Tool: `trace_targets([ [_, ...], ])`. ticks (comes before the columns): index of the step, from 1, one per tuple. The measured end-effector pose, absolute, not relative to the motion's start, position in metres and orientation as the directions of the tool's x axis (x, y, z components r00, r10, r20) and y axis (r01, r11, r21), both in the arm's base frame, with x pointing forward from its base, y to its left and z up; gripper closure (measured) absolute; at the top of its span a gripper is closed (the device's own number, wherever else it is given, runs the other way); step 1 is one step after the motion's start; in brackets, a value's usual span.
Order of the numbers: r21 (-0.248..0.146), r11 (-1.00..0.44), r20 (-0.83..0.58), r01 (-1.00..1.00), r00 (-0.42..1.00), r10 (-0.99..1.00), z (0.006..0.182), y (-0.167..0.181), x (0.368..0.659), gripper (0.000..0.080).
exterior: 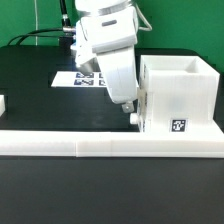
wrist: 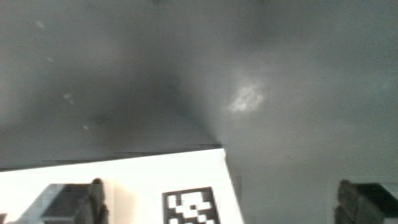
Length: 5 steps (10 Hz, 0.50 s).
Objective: Assemble drawer
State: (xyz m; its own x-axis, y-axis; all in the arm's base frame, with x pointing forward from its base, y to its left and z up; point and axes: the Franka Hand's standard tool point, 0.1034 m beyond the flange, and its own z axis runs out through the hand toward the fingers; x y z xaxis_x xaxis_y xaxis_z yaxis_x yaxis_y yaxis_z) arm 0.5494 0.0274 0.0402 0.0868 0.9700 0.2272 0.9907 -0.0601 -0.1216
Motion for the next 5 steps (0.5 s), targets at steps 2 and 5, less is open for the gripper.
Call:
trace_targets([
  [2,-0.128,-0.08,0.224,0.988,0.108,0.969,0.041,0.022,0.55,0.0151],
  [5,-0.172,-0.019,0.229,0.985,0.058,0.972,0.052,-0.039,0.54,0.0151],
])
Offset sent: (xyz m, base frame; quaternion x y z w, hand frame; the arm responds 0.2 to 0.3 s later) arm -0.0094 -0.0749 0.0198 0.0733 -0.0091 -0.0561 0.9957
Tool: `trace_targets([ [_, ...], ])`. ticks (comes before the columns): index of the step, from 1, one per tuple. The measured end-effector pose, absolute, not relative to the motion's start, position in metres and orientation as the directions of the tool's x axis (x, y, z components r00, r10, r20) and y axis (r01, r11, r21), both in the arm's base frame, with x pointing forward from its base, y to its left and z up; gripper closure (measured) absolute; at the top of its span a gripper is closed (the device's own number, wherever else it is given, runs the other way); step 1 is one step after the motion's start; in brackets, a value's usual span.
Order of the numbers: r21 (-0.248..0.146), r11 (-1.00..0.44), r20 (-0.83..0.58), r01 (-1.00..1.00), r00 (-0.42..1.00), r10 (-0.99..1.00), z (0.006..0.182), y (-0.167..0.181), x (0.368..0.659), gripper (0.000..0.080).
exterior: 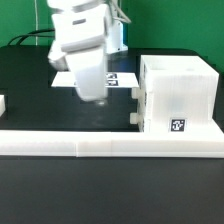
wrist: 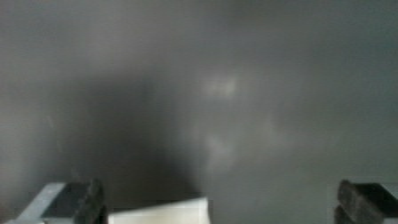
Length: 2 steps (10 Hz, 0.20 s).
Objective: Assemble drawer
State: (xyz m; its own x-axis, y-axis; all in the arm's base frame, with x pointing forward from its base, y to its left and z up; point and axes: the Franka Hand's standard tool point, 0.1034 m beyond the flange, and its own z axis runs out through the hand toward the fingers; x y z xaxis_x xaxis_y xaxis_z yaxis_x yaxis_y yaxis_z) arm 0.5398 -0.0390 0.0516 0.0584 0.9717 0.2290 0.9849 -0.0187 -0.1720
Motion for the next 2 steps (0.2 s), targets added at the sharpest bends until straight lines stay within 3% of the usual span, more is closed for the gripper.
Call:
trace_targets([
  [2,-0.131,-0.047,0.211,0.99,0.074,0.975,0.0601,-0.0481,0.5422,0.0151],
])
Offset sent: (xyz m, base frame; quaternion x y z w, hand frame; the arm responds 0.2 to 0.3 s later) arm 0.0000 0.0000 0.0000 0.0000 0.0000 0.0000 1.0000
